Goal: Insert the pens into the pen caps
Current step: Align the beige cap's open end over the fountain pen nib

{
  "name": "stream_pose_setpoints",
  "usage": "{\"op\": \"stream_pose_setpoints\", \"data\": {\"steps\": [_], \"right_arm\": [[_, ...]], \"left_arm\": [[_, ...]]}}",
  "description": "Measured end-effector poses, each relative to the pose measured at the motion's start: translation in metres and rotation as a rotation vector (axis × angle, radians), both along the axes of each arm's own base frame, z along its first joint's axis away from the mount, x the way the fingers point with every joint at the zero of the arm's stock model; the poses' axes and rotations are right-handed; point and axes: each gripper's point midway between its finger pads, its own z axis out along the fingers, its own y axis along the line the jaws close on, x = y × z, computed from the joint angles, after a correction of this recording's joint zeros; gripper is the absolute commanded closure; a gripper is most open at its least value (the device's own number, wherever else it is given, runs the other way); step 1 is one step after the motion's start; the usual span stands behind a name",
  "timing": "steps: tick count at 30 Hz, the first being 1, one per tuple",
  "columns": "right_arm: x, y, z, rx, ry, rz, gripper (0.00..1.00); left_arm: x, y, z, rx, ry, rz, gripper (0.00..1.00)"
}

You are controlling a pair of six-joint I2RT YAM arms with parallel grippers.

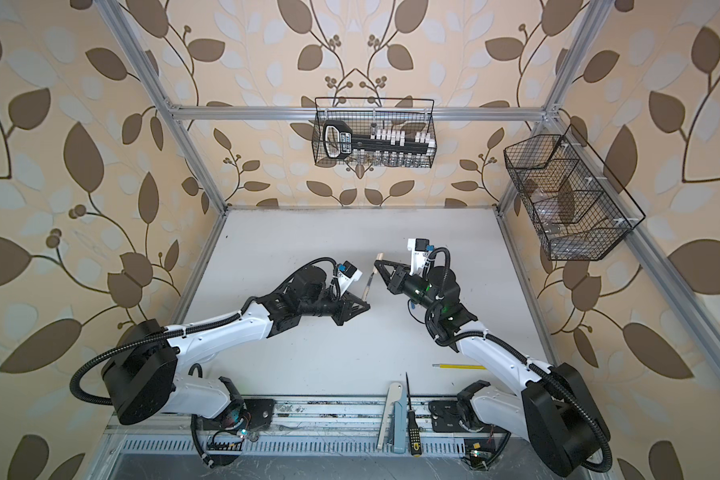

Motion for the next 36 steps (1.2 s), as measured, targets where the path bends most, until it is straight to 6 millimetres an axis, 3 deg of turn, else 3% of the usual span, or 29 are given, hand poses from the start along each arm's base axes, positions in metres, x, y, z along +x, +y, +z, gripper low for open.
{"op": "stream_pose_setpoints", "data": {"steps": [12, 36], "right_arm": [[0.002, -0.004, 0.022, 0.024, -0.052, -0.011, 0.82], [-0.01, 0.009, 0.01, 0.011, -0.037, 0.03, 0.82]], "left_arm": [[0.0, 0.0, 0.0, 0.0, 0.0, 0.0, 1.0], [0.0, 0.001, 0.004, -0.006, -0.01, 0.004, 1.0]]}}
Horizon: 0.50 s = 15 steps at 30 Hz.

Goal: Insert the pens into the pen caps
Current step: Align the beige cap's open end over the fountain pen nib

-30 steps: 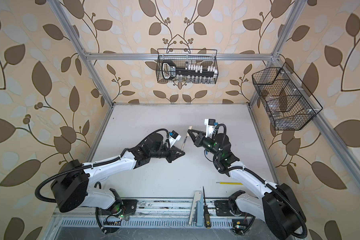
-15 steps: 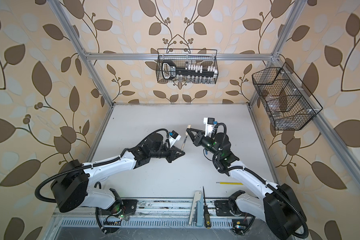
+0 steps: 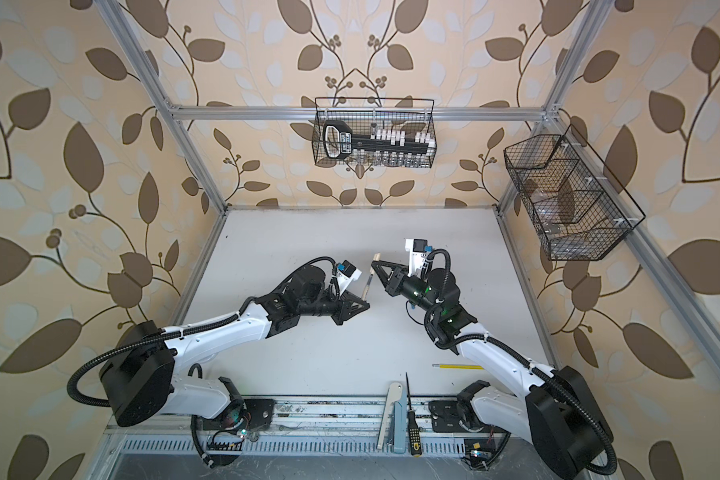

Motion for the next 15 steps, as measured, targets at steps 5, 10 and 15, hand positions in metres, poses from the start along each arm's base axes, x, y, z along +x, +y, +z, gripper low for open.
{"op": "stream_pose_setpoints", "data": {"steps": [5, 10, 15], "right_arm": [[-0.0006, 0.0009, -0.0001, 0.0, -0.001, 0.001, 0.82], [-0.0012, 0.0005, -0.0034, -0.002, 0.004, -0.002, 0.82], [-0.0011, 0.0002, -0.0017, 0.002, -0.004, -0.004, 0.82]], "left_arm": [[0.0, -0.0002, 0.0002, -0.001, -0.001, 0.0, 1.0], [0.0004, 0.0004, 0.0026, -0.004, -0.007, 0.003, 1.0], [0.0, 0.0021, 0.007, -0.008, -0.013, 0.009, 1.0]]}}
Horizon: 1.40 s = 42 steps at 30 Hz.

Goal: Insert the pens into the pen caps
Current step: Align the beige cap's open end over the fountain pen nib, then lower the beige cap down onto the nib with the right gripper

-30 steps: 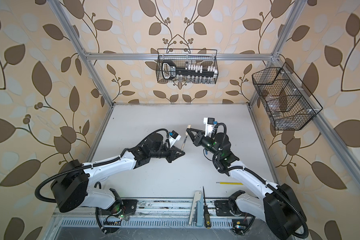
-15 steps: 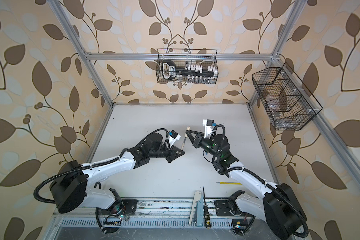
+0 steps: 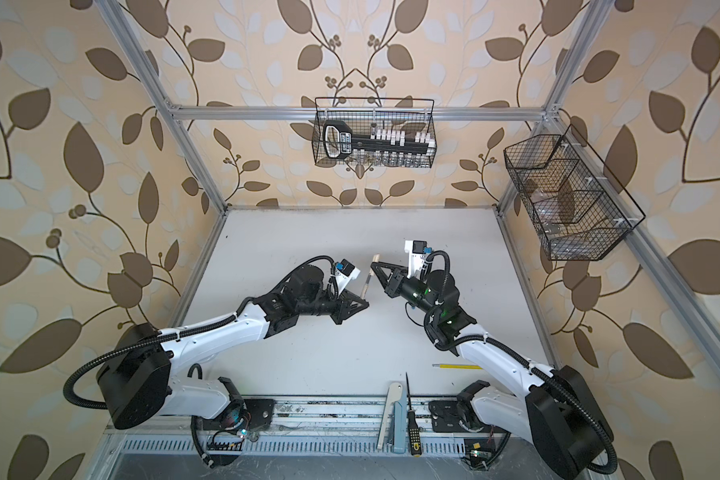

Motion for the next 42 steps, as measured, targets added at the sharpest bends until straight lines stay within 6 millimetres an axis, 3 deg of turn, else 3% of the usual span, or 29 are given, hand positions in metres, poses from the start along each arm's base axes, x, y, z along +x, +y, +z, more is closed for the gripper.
{"op": "stream_pose_setpoints", "data": {"steps": [13, 20, 42], "right_arm": [[0.005, -0.006, 0.006, 0.003, -0.019, -0.024, 0.82], [0.015, -0.007, 0.028, 0.018, -0.067, -0.036, 0.82], [0.007, 0.004, 0.006, -0.006, -0.019, 0.0, 0.82]], "left_arm": [[0.0, 0.0, 0.002, -0.004, -0.006, 0.0, 1.0], [-0.001, 0.0, 0.004, -0.009, -0.006, -0.006, 1.0], [-0.001, 0.0, 0.006, -0.012, -0.011, -0.005, 1.0]]}}
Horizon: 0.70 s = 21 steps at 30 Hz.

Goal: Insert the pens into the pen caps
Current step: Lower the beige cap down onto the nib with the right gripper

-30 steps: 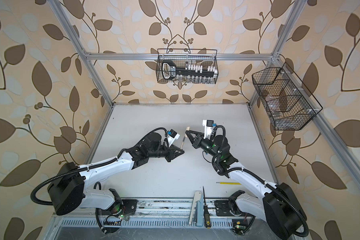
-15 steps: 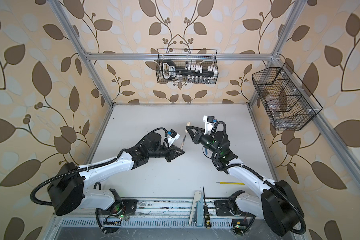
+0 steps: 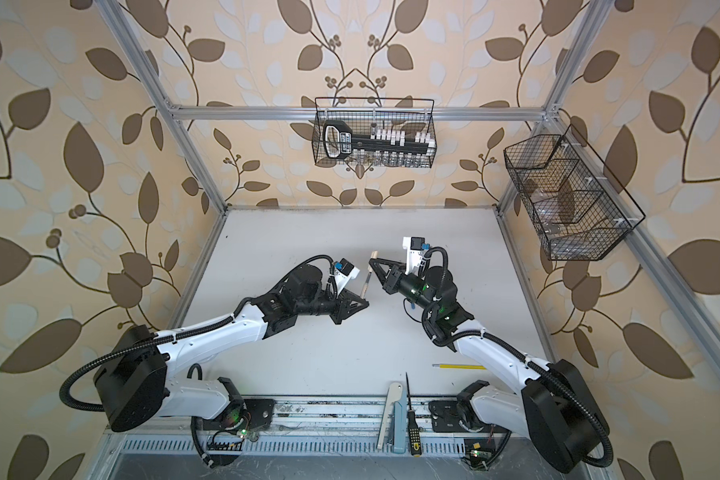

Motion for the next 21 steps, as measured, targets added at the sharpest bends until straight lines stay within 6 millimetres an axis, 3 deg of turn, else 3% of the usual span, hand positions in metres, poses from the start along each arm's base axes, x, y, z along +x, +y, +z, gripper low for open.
{"op": "stream_pose_setpoints", "data": {"steps": [21], "right_arm": [[-0.0053, 0.0021, 0.0065, 0.039, -0.016, 0.009, 0.82]], "left_arm": [[0.0039, -0.0004, 0.0092, -0.008, -0.025, 0.012, 1.0]]}}
